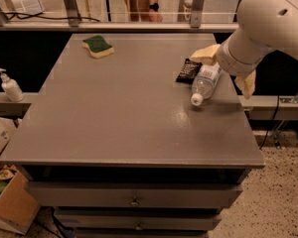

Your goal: Move blue plastic bottle near rxbar chocolate

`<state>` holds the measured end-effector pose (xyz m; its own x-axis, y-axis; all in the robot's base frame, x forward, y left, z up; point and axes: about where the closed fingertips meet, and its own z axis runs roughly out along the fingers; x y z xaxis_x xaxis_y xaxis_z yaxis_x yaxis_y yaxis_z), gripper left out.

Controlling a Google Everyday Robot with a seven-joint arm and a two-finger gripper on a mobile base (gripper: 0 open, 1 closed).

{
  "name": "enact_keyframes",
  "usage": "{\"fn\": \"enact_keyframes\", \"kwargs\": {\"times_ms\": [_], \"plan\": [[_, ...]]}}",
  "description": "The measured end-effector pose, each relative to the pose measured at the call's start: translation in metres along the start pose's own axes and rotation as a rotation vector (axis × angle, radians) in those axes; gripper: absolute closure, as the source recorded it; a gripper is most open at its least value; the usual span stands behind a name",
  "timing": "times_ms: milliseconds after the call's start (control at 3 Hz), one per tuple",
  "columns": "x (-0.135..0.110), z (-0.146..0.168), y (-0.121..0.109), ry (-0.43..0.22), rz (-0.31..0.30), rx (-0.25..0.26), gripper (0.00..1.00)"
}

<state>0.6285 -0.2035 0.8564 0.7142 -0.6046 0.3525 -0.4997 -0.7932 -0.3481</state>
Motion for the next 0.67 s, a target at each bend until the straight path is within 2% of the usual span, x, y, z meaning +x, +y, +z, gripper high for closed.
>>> {"fn": "enact_keyframes", "kwargs": {"times_ms": [667], "plan": [[0.006,-0.062,0.033,0.037,0.208,0.143,0.0]]}}
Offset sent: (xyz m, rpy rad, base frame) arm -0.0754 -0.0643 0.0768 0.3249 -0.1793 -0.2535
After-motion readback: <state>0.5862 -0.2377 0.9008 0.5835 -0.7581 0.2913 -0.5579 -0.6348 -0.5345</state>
